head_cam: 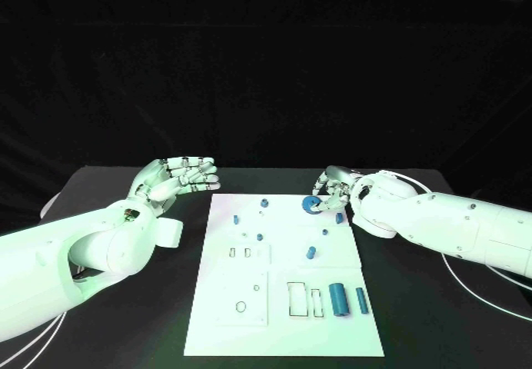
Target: Assemble the parts on the task board
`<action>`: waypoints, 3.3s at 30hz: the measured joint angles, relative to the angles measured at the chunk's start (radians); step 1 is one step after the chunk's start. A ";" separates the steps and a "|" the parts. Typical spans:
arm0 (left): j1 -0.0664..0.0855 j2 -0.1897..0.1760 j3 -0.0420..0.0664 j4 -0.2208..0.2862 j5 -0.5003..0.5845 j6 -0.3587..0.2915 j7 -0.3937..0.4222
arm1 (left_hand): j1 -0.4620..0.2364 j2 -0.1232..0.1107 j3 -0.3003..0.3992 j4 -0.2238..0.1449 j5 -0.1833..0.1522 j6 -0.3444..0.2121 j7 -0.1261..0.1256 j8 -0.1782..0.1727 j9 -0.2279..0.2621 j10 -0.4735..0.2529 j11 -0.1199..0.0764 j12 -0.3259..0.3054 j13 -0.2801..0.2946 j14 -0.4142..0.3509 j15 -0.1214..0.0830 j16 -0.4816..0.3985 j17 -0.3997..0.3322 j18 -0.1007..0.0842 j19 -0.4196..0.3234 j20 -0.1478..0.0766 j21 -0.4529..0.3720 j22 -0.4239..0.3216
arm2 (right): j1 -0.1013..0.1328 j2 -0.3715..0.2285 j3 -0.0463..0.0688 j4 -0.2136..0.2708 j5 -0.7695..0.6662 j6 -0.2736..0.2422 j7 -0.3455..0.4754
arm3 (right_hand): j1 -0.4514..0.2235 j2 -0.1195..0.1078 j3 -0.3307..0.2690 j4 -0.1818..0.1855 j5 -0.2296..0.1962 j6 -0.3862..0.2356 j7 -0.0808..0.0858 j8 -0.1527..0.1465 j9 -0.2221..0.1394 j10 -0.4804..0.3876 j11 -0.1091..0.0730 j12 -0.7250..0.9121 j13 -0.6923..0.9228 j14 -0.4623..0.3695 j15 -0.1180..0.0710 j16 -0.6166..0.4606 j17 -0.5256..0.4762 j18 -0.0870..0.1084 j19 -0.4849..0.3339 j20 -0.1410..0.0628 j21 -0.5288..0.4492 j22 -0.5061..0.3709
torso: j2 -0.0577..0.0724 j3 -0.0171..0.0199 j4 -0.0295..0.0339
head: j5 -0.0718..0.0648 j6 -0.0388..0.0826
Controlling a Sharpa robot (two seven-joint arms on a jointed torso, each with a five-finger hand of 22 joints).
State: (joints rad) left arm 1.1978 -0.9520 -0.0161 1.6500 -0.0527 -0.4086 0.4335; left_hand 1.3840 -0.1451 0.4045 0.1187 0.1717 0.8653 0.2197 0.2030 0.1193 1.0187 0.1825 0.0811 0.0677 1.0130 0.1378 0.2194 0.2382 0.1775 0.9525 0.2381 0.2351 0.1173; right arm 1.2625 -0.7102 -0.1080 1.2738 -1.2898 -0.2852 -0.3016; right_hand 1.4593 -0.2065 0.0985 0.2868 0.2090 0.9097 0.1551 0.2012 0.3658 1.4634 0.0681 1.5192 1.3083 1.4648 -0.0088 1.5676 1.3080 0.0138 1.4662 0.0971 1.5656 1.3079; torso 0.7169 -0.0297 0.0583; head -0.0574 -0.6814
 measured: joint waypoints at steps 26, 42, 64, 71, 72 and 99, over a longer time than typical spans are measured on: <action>0.000 0.000 0.000 -0.002 0.000 0.002 -0.002 | 0.000 0.000 0.000 0.000 0.000 0.000 0.000 0.000 0.000 0.000 0.000 0.000 0.000 0.000 0.000 0.000 0.002 0.000 0.000 0.000 0.000 0.000 | -0.016 0.025 0.002 -0.027 0.002 -0.011 -0.002 | 0.017 0.028 0.060 -0.006 0.030 0.036 -0.007 0.008 -0.008 0.000 0.000 0.005 0.000 0.000 0.000 0.000 0.000 0.000 0.000 0.000 0.000 0.000 | 0.000 0.0013 -0.0025 | 0.003 -0.006; 0.000 0.001 0.000 -0.005 0.001 0.003 -0.003 | 0.000 0.000 0.003 -0.003 0.000 0.000 0.000 0.000 0.000 0.000 0.000 0.000 0.000 0.000 0.000 0.000 0.003 0.000 0.000 0.000 0.000 0.000 | -0.028 -0.002 -0.003 0.099 -0.091 -0.085 -0.004 | 0.044 0.019 0.159 -0.004 0.062 0.079 -0.013 0.027 -0.017 0.004 -0.022 0.036 -0.001 0.001 -0.010 0.000 0.000 0.000 0.000 -0.008 0.000 -0.001 | -0.002 0.0006 -0.0025 | 0.004 -0.003; 0.000 0.006 0.000 -0.004 0.001 0.007 -0.007 | 0.000 0.000 0.006 0.000 0.000 0.000 0.000 0.000 0.000 0.000 0.000 0.000 0.000 0.000 0.000 0.000 0.004 0.000 0.000 0.000 0.000 0.000 | -0.037 0.128 -0.006 0.146 -0.311 -0.181 -0.014 | 0.036 0.015 0.178 -0.004 0.078 0.080 -0.012 0.028 -0.017 0.004 -0.022 0.036 -0.001 0.002 -0.017 0.000 -0.001 0.000 0.000 -0.015 0.000 0.000 | -0.001 0.0000 0.0008 | 0.007 0.004; 0.000 0.006 0.000 -0.004 0.001 0.008 -0.007 | 0.000 0.000 0.006 0.000 0.000 0.000 0.000 0.000 0.000 0.000 0.000 0.000 0.000 0.000 0.000 0.000 0.004 0.000 0.000 0.000 0.000 0.000 | -0.055 0.174 -0.009 0.097 -0.330 -0.181 -0.023 | 0.030 0.014 0.179 -0.003 0.078 0.080 -0.012 0.028 -0.017 0.004 -0.022 0.036 -0.001 0.002 -0.017 0.000 0.000 0.001 0.000 -0.015 0.000 0.000 | 0.002 0.0005 0.0007 | 0.009 0.002; 0.000 0.006 0.000 -0.003 0.001 0.008 -0.007 | 0.000 0.000 0.006 0.000 0.000 0.000 0.000 0.000 0.000 0.000 0.000 0.000 0.000 0.000 0.000 0.000 0.004 0.000 0.000 0.000 0.000 0.000 | -0.058 0.180 -0.009 0.090 -0.332 -0.181 -0.024 | 0.028 0.012 0.180 -0.002 0.078 0.080 -0.012 0.028 -0.017 0.004 -0.021 0.036 -0.001 0.002 -0.017 0.000 0.000 0.000 0.000 -0.015 0.000 0.000 | 0.002 0.0005 0.0005 | 0.009 0.001; 0.000 0.007 0.000 -0.004 0.001 0.011 -0.009 | 0.000 0.000 0.006 0.000 0.000 0.000 0.000 0.000 0.000 0.000 0.000 0.000 0.000 -0.007 0.000 0.000 0.005 0.000 0.000 0.000 0.000 0.000 | -0.071 0.243 -0.015 -0.008 -0.337 -0.169 -0.029 | -0.045 -0.017 0.197 0.000 0.018 0.051 -0.010 0.001 -0.017 0.002 -0.009 -0.004 -0.001 0.002 -0.005 0.000 0.000 0.001 0.000 -0.010 0.000 0.000 | 0.000 0.0016 -0.0038 | 0.016 -0.002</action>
State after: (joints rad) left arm 1.1979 -0.9446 -0.0157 1.6461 -0.0519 -0.3971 0.4248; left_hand 1.3840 -0.1452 0.4100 0.1186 0.1717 0.8653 0.2197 0.2030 0.1193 1.0187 0.1825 0.0812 0.0677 1.0060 0.1378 0.2195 0.2430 0.1774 0.9525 0.2380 0.2350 0.1170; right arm 1.1911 -0.4672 -0.1232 1.2654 -1.6269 -0.4542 -0.3303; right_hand 1.4140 -0.2239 0.2957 0.2868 0.2274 0.9610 0.1453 0.2022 0.3491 1.4651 0.0595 1.5156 1.3073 1.4664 -0.0142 1.5675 1.3078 0.0143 1.4662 0.0876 1.5654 1.3076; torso 0.7168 -0.0281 0.0545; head -0.0416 -0.6839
